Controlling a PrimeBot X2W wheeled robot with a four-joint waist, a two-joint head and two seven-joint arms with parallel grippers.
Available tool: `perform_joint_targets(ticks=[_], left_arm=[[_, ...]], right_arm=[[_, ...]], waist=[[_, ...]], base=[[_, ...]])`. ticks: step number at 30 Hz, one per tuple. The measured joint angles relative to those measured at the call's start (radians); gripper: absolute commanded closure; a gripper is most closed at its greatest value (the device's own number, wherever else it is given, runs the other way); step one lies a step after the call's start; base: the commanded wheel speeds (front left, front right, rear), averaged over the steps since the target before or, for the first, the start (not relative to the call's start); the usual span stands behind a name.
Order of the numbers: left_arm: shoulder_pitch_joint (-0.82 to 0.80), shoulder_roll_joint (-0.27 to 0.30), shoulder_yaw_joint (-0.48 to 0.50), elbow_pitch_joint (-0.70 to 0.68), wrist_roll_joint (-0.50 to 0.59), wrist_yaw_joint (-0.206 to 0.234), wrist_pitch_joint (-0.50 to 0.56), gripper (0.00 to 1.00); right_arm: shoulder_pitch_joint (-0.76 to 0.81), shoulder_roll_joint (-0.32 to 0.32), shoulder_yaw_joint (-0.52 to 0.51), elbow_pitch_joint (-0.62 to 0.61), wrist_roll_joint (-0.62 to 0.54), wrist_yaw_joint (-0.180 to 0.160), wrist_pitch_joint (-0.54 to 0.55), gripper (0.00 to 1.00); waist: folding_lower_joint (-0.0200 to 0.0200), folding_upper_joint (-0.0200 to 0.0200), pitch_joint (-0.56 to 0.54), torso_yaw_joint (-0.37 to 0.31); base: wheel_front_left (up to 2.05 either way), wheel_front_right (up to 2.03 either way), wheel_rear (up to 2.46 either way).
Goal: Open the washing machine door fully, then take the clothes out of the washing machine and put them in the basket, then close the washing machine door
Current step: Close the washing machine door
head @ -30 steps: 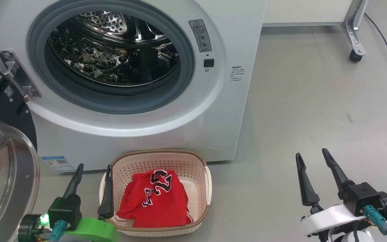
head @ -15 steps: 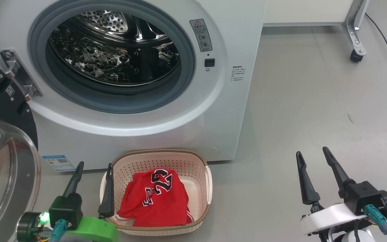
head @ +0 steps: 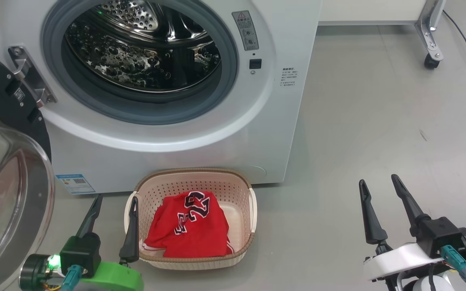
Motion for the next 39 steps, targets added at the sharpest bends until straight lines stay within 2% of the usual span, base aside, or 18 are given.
perform_joint_targets(ticks=[27,39], left_arm=[[0.002,0.005,-0.009,-0.053,0.006,0.003,-0.007,0.00],[-0.002,0.004,-0.023,-0.058,0.009,0.003,-0.007,0.00]], right_arm=[[0.000,-0.008,-0.008,-0.015,0.000,-0.003,0.007,0.00],[0.006,-0.018,-0.030,-0.033,0.002,-0.019,0.007,0.00]], waist=[[0.0000,0.0000,0.014,0.007],[0.0000,0.0000,0.027,0.056]], base=[[-0.88,0.88,0.00],[-0.11,0.11,0.00]])
